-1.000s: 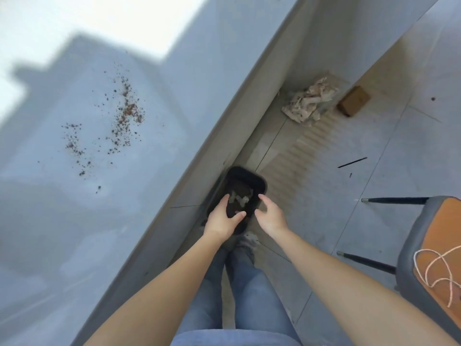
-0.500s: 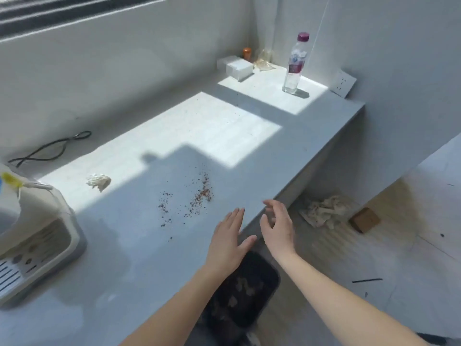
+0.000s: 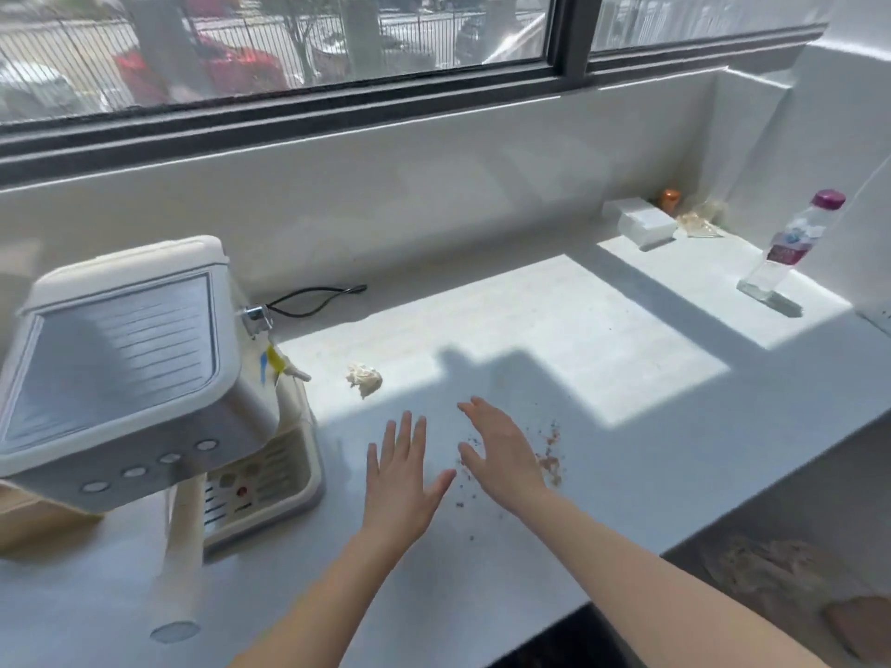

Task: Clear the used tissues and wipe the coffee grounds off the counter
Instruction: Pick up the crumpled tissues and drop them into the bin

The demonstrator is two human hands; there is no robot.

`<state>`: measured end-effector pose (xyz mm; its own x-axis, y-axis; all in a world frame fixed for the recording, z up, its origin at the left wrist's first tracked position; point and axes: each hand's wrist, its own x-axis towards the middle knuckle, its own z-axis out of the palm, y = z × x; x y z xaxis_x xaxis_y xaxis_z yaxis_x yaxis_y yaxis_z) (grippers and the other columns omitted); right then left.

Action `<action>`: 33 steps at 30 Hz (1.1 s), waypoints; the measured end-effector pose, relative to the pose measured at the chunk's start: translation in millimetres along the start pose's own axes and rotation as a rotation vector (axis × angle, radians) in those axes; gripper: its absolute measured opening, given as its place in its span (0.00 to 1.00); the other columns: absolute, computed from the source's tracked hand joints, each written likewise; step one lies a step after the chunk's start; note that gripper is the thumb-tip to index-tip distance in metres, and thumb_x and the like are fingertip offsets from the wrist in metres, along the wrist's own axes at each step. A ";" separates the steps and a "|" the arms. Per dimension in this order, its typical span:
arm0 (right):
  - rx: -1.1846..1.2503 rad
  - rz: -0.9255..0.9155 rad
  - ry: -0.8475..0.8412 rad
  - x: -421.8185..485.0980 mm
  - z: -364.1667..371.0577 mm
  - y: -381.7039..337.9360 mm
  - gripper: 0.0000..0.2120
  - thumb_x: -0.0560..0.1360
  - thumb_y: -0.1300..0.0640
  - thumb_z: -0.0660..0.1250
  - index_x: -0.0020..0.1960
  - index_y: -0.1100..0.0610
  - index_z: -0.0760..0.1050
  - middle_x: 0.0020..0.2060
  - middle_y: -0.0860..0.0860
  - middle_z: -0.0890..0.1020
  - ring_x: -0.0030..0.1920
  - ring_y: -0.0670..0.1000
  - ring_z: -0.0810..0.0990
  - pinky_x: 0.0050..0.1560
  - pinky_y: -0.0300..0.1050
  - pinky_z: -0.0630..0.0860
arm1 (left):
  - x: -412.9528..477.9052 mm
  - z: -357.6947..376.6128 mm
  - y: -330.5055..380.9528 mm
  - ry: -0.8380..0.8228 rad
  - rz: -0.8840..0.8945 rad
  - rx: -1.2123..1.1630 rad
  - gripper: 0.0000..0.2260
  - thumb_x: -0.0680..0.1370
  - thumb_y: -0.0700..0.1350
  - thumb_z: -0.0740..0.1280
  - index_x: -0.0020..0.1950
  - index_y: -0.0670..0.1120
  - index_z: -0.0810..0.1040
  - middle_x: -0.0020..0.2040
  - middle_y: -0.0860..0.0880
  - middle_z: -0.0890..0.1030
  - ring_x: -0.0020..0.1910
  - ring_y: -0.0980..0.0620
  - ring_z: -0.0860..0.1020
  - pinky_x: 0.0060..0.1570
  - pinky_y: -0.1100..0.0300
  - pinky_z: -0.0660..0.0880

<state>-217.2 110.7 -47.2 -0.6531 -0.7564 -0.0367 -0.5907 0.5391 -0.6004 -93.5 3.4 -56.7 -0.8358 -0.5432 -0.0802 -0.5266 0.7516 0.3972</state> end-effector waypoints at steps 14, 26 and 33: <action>-0.179 -0.203 -0.228 136.4 77.7 -62.7 0.25 0.77 0.61 0.58 0.73 0.55 0.60 0.75 0.56 0.59 0.71 0.56 0.62 0.69 0.50 0.61 | 5.0 41.6 -63.3 -0.078 -0.058 0.110 0.30 0.78 0.62 0.49 0.77 0.50 0.51 0.78 0.50 0.50 0.76 0.44 0.47 0.71 0.46 0.41; -0.368 -0.339 -0.194 168.2 105.9 -69.4 0.13 0.73 0.57 0.65 0.57 0.53 0.70 0.61 0.50 0.73 0.65 0.54 0.68 0.67 0.54 0.62 | 5.2 49.7 -66.3 -0.068 -0.059 0.123 0.29 0.79 0.60 0.46 0.77 0.50 0.46 0.78 0.51 0.47 0.77 0.48 0.43 0.72 0.45 0.41; -0.267 -0.259 -0.161 133.7 100.7 -67.3 0.04 0.73 0.55 0.66 0.47 0.53 0.75 0.48 0.49 0.78 0.56 0.53 0.71 0.57 0.47 0.61 | 0.1 43.6 -66.3 -0.079 0.040 0.031 0.30 0.78 0.59 0.43 0.77 0.48 0.48 0.78 0.52 0.49 0.76 0.56 0.39 0.73 0.52 0.33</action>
<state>-217.0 -64.0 -92.2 -0.3965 -0.9168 -0.0486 -0.8422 0.3843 -0.3783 -65.5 -30.1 -122.9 -0.8653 -0.4822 -0.1373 -0.4961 0.7841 0.3730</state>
